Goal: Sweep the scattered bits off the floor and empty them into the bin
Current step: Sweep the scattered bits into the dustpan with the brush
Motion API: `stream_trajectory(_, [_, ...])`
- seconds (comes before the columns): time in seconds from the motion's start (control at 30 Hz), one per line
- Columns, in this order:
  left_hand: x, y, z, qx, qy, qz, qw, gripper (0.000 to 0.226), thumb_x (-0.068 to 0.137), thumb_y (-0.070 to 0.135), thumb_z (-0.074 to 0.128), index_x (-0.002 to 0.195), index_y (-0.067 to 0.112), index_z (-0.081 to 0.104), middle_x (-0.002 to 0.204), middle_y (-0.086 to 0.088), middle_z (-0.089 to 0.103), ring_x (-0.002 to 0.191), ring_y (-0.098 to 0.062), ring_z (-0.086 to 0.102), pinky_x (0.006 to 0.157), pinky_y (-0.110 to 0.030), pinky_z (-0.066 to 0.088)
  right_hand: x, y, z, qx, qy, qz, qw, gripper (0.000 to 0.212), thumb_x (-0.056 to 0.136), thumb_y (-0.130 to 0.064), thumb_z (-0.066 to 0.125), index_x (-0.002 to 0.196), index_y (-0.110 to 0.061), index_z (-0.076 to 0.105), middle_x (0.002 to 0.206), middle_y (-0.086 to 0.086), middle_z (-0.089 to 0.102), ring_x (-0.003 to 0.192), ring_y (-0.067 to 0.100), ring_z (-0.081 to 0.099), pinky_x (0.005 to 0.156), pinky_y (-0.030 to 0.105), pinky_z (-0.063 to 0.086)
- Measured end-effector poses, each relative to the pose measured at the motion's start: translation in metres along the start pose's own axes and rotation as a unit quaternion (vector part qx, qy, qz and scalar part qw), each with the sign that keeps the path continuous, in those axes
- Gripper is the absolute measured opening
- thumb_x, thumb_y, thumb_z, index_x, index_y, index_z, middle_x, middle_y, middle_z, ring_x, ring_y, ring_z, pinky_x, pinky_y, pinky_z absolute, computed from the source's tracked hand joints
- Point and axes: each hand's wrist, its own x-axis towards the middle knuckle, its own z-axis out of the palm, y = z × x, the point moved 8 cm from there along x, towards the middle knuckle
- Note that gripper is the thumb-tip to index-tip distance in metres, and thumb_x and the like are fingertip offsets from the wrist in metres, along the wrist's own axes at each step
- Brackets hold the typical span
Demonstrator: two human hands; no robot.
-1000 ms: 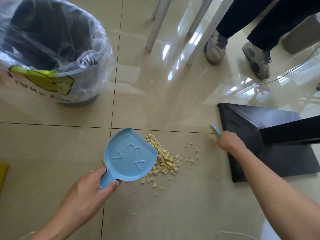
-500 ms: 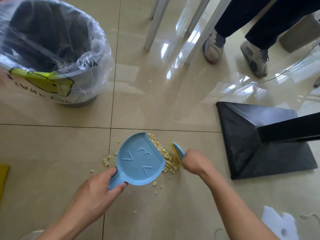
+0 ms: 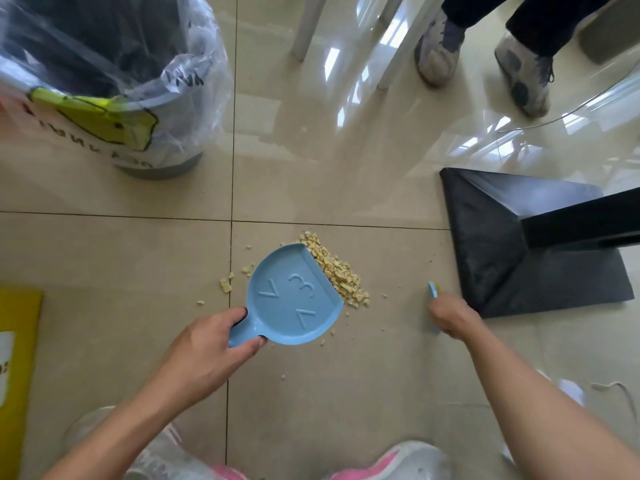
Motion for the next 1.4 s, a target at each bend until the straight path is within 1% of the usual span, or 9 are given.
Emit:
stream_trajectory(0.13, [0.003, 0.002, -0.006, -0.015, 0.009, 0.007, 1.000, 0.025, 0.088, 0.045, 0.068, 0.077, 0.025, 0.057, 0.064, 0.002, 0.058, 0.056, -0.013, 0.049, 0.053, -0.031, 0.038, -0.028, -0.074, 0.006, 0.020, -0.006, -0.060, 0.998, 0.022, 0.092, -0.010, 0.038, 0.094, -0.004, 0.060, 0.087, 0.016, 0.060, 0.076, 0.031, 0.058, 0.062, 0.029, 0.043])
stream_trajectory(0.3, [0.003, 0.008, -0.010, -0.022, 0.019, 0.010, 1.000, 0.025, 0.088, 0.045, 0.067, 0.076, 0.026, 0.057, 0.060, 0.007, 0.055, 0.054, -0.011, 0.048, 0.051, -0.029, 0.036, -0.079, -0.127, 0.020, 0.049, -0.042, -0.132, 0.989, 0.023, 0.083, -0.005, 0.041, 0.061, -0.007, 0.048, 0.055, 0.009, 0.049, 0.048, 0.024, 0.048, 0.043, 0.025, 0.033])
stream_trajectory(0.5, [0.000, 0.005, -0.022, -0.006, 0.033, 0.001, 0.999, 0.022, 0.088, 0.046, 0.068, 0.082, 0.025, 0.062, 0.063, 0.004, 0.059, 0.055, -0.011, 0.051, 0.051, -0.028, 0.038, -0.096, -0.092, 0.004, 0.059, -0.034, -0.119, 0.991, 0.017, 0.086, -0.007, 0.043, 0.075, -0.006, 0.056, 0.059, 0.009, 0.051, 0.045, 0.021, 0.045, 0.043, 0.023, 0.034])
stream_trajectory(0.63, [-0.013, -0.014, -0.022, 0.000, 0.008, -0.018, 1.000, 0.020, 0.086, 0.041, 0.073, 0.075, 0.029, 0.061, 0.064, 0.006, 0.060, 0.057, -0.012, 0.052, 0.053, -0.030, 0.038, -0.090, -0.025, -0.009, -0.034, -0.016, -0.048, 0.998, 0.024, 0.091, -0.009, 0.045, 0.101, -0.004, 0.067, 0.080, 0.013, 0.064, 0.067, 0.028, 0.061, 0.054, 0.027, 0.041])
stream_trajectory(0.77, [-0.023, -0.046, -0.020, 0.036, 0.011, -0.059, 0.998, 0.018, 0.084, 0.041, 0.075, 0.076, 0.029, 0.063, 0.058, 0.009, 0.060, 0.056, -0.013, 0.055, 0.055, -0.029, 0.043, -0.082, -0.016, 0.014, -0.089, -0.013, -0.007, 0.996, 0.028, 0.089, -0.011, 0.043, 0.099, -0.007, 0.068, 0.060, 0.002, 0.067, 0.054, 0.017, 0.069, 0.068, 0.027, 0.055])
stream_trajectory(0.97, [-0.016, -0.046, -0.025, 0.064, 0.018, -0.044, 0.997, 0.017, 0.085, 0.041, 0.070, 0.087, 0.025, 0.065, 0.073, 0.003, 0.066, 0.071, -0.021, 0.063, 0.060, -0.029, 0.046, -0.093, -0.110, 0.061, -0.072, -0.020, -0.111, 0.991, 0.029, 0.081, -0.007, 0.047, 0.099, 0.000, 0.069, 0.104, 0.022, 0.074, 0.096, 0.037, 0.070, 0.072, 0.036, 0.051])
stream_trajectory(1.17, [-0.003, -0.041, -0.026, 0.063, 0.010, -0.018, 0.998, 0.022, 0.086, 0.050, 0.065, 0.085, 0.029, 0.057, 0.072, 0.006, 0.065, 0.068, -0.018, 0.062, 0.062, -0.033, 0.051, -0.118, -0.159, 0.054, -0.024, -0.050, -0.170, 0.984, 0.014, 0.075, -0.003, 0.049, 0.062, -0.006, 0.053, 0.073, 0.018, 0.068, 0.074, 0.035, 0.067, 0.050, 0.028, 0.039])
stream_trajectory(1.3, [-0.011, -0.050, -0.036, 0.059, 0.003, -0.009, 0.998, 0.025, 0.086, 0.056, 0.058, 0.079, 0.033, 0.051, 0.068, 0.005, 0.062, 0.065, -0.019, 0.060, 0.061, -0.036, 0.051, -0.125, -0.133, 0.025, 0.013, -0.014, -0.209, 0.978, 0.022, 0.082, -0.015, 0.048, 0.060, -0.013, 0.048, 0.056, 0.006, 0.053, 0.057, 0.029, 0.052, 0.047, 0.027, 0.034])
stream_trajectory(1.4, [-0.021, -0.058, -0.051, 0.055, 0.013, -0.017, 0.998, 0.021, 0.090, 0.049, 0.063, 0.087, 0.029, 0.057, 0.072, 0.004, 0.066, 0.069, -0.022, 0.063, 0.065, -0.038, 0.054, -0.147, -0.118, 0.027, -0.021, -0.028, -0.288, 0.957, 0.017, 0.089, -0.025, 0.054, 0.077, -0.018, 0.063, 0.068, 0.003, 0.066, 0.063, 0.023, 0.063, 0.059, 0.033, 0.050])
